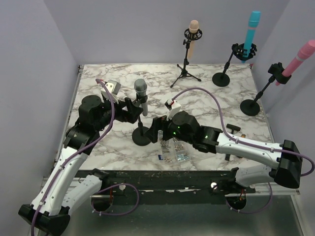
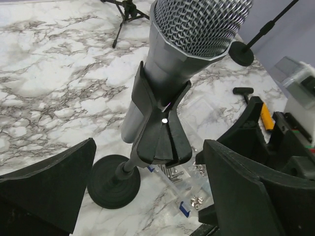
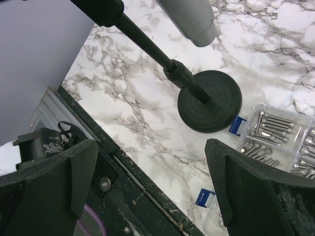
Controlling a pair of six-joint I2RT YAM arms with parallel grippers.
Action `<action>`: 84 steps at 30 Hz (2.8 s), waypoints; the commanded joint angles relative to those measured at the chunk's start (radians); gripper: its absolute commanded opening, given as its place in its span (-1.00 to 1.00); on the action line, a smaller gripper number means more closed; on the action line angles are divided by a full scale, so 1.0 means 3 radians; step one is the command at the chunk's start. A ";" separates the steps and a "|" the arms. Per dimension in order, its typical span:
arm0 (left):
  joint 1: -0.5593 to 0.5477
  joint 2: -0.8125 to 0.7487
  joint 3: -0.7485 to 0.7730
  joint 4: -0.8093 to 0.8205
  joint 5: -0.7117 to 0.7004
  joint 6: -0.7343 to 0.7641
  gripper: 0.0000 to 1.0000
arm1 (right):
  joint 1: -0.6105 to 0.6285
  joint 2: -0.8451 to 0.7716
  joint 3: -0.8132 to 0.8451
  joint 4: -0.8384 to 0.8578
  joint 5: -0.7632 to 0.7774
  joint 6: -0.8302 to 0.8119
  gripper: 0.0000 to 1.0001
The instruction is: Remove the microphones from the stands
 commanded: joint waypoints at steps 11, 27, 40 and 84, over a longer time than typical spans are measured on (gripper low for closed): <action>-0.0013 -0.0005 0.0632 -0.0009 -0.0068 -0.0026 0.97 | 0.0017 -0.0010 -0.0194 0.0714 0.0476 -0.0384 1.00; 0.0033 -0.0269 0.0367 0.0641 -0.1907 0.0436 0.97 | 0.0884 0.0967 0.1788 -0.1219 0.2892 0.0701 1.00; 0.0044 -0.0831 -0.0196 0.1026 -0.2516 0.0560 0.98 | 0.0890 0.2090 0.3430 -0.2303 0.3642 0.0817 1.00; 0.0267 0.0080 0.0281 0.0983 0.0134 0.0308 0.98 | 0.0424 0.0126 0.0936 -0.0156 0.1325 -0.1007 0.82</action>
